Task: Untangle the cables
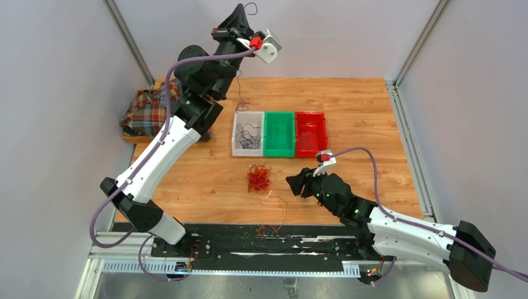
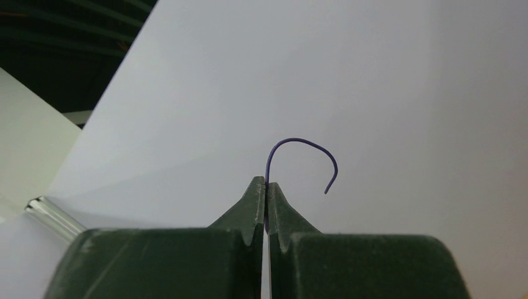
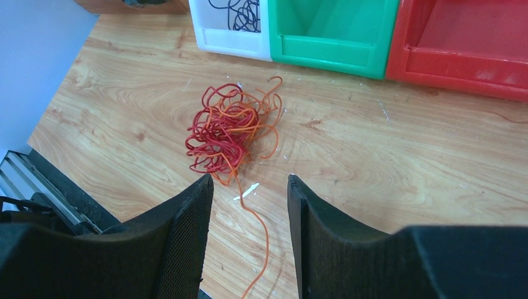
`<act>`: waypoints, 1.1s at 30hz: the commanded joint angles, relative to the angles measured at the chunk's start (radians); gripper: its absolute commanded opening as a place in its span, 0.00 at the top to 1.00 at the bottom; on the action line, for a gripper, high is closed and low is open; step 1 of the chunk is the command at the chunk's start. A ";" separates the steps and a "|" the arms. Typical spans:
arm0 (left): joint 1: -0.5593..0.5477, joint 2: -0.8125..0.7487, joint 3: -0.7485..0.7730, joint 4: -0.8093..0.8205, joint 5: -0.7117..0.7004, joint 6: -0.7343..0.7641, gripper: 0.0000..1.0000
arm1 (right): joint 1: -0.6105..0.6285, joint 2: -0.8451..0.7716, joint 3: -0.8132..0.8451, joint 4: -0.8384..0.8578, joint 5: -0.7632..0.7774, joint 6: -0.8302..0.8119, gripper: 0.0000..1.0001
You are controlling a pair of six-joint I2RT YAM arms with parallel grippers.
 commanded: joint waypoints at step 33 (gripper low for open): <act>-0.007 0.127 0.336 0.405 0.172 0.194 0.99 | 0.014 -0.042 -0.054 0.008 0.011 0.047 0.53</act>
